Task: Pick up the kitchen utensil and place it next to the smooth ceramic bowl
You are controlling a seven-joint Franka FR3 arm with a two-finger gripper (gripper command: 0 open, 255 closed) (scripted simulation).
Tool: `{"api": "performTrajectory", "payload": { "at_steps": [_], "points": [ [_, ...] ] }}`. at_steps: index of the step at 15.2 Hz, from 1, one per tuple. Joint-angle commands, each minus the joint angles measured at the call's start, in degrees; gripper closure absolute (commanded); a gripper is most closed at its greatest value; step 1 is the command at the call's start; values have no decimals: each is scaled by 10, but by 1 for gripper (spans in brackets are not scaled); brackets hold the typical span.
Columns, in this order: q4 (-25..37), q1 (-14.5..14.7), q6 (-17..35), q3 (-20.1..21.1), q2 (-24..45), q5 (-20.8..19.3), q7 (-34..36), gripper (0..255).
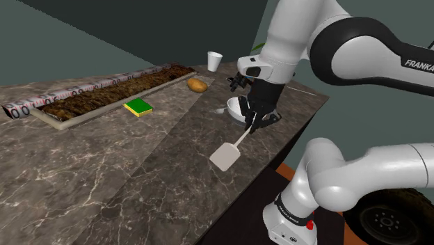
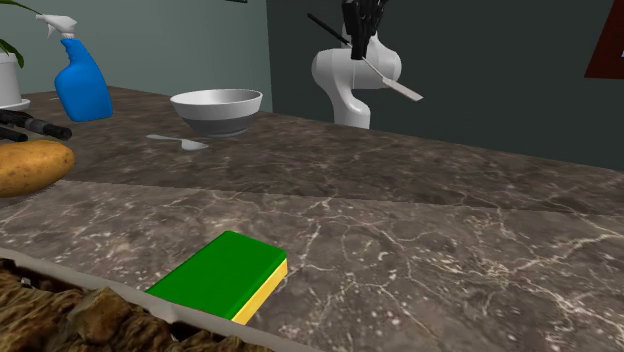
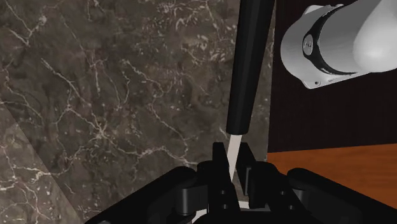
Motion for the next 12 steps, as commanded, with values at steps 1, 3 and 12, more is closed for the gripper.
{"api": "performTrajectory", "payload": {
  "at_steps": [1,3,12],
  "points": [
    [-25,4,-30,-1,-55,1,-1,255],
    [-44,6,-40,-2,-84,2,-1,255],
    [-122,9,18,1,-103,6,2,255]
  ]
}}
